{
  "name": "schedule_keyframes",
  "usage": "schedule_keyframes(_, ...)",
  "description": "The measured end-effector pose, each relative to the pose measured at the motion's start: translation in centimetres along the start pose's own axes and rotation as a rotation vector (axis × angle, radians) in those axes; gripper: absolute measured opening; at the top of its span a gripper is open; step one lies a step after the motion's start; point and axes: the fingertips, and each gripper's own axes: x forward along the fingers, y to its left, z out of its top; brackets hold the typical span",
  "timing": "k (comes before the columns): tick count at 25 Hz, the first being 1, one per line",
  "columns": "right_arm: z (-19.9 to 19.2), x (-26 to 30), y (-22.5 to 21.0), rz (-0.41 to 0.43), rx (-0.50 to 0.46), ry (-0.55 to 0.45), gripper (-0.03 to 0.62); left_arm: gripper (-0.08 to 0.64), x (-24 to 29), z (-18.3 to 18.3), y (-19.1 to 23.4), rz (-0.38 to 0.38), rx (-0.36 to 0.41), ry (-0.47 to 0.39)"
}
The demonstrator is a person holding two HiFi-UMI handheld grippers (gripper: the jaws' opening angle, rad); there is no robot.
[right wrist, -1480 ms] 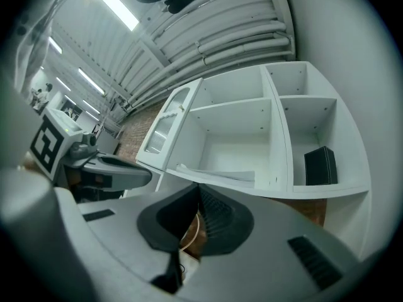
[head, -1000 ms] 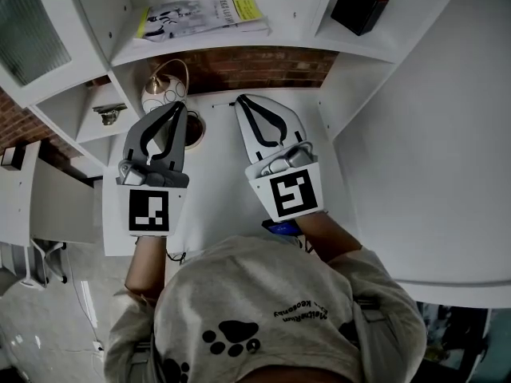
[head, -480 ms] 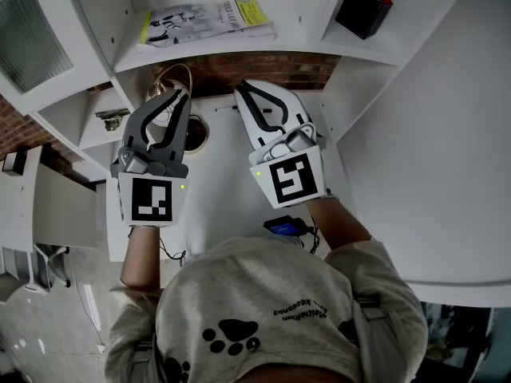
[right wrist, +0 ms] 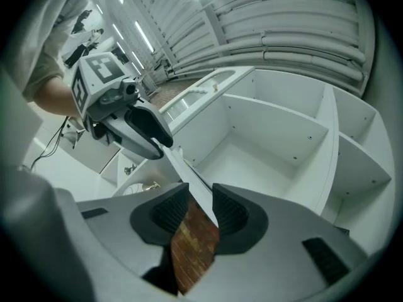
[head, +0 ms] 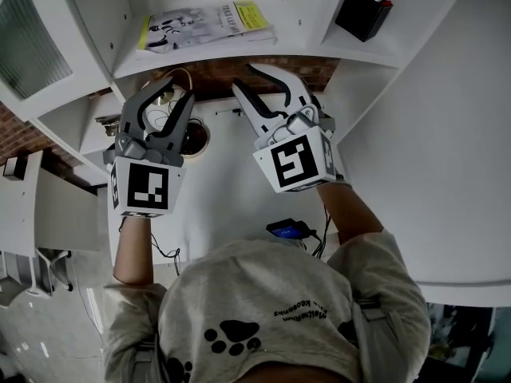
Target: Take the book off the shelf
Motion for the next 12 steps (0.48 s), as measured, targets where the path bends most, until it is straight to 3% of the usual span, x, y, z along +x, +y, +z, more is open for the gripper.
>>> schedule_keyframes(12, -1.0, 2.3, -1.7, 0.024, -0.188, 0.056, 0.163, 0.173, 2.8, -0.3, 1.8, -0.03, 0.153, 0.062)
